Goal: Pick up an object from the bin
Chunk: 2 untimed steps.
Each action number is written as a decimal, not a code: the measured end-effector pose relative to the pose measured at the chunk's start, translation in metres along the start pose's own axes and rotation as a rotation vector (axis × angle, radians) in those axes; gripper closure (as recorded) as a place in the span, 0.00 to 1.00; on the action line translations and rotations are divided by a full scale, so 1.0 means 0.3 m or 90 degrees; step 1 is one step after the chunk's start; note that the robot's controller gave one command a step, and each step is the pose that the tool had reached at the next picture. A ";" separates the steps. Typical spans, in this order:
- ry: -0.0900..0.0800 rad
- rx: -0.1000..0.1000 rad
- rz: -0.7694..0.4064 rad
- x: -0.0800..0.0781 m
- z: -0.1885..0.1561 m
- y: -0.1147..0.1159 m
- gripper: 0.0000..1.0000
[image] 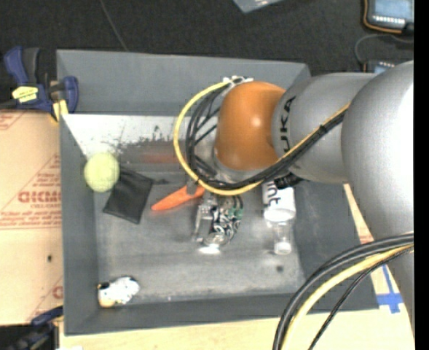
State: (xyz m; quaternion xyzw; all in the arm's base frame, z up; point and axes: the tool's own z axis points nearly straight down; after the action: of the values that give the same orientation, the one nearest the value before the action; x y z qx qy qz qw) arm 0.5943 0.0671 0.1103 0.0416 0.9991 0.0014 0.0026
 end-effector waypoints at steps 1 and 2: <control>-0.008 -0.002 -0.054 -0.125 0.088 -0.024 1.00; -0.008 -0.002 -0.054 -0.124 0.089 -0.024 1.00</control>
Offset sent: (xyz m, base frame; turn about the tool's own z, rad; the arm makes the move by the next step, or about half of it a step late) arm 0.0000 0.0000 0.0000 0.0000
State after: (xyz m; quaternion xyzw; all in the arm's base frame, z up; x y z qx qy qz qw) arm 0.6311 0.0570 0.0839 -0.0004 1.0000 0.0027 0.0086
